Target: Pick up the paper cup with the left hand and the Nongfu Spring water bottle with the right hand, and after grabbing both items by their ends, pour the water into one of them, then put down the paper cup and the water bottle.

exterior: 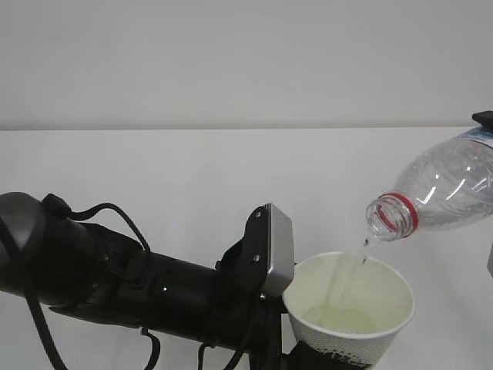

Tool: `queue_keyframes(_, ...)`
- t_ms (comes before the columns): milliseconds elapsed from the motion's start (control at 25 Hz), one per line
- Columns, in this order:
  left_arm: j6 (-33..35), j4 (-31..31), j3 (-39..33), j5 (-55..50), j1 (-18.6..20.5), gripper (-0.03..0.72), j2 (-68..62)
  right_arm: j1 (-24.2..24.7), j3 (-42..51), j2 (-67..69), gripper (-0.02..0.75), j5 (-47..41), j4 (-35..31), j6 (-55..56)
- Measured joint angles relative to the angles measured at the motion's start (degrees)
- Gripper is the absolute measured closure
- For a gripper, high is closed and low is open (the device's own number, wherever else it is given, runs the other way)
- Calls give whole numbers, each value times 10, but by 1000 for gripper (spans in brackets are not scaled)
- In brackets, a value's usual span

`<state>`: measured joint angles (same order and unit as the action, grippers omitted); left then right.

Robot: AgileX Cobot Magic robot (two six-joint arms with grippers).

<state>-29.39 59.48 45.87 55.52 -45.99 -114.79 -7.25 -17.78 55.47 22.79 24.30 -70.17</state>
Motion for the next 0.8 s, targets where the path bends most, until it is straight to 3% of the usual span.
queue_keyframes(800,0,-7,0,-5,0,187,0,0,0,0,305,4,0,-1)
